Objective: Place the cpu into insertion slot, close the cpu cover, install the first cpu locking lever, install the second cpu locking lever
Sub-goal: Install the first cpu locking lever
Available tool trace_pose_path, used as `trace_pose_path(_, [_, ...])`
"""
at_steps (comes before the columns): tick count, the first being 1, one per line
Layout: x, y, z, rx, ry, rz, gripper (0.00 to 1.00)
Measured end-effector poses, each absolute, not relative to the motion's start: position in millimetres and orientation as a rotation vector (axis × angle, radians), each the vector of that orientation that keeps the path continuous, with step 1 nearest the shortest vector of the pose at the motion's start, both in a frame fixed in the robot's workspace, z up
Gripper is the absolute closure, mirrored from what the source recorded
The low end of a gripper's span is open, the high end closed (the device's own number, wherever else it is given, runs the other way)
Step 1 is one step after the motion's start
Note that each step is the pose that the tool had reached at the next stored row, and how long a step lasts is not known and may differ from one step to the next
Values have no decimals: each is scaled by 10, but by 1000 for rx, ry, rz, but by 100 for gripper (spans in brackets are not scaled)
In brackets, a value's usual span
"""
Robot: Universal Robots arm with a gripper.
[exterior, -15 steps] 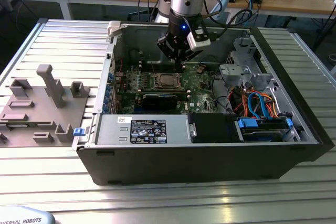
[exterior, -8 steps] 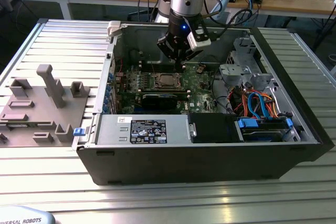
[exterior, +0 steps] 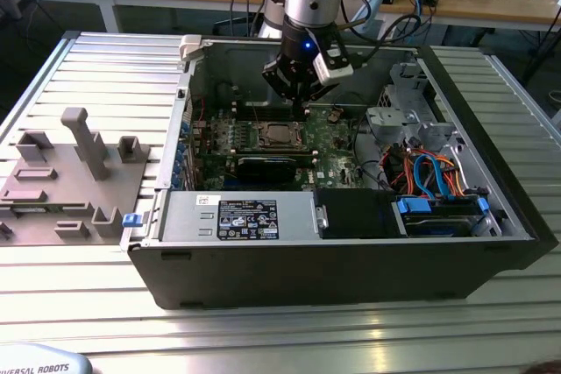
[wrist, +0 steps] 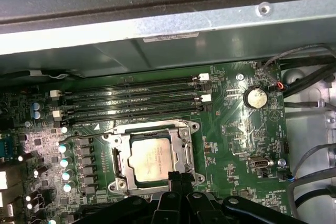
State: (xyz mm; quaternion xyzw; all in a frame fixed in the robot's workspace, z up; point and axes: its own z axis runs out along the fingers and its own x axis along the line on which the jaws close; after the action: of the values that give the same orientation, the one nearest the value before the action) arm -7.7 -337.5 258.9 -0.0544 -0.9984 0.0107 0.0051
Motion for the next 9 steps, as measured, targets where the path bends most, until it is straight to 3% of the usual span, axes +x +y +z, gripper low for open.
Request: trace_pose_path(9, [-77, -3375, 2589, -154, -3128, 34, 89])
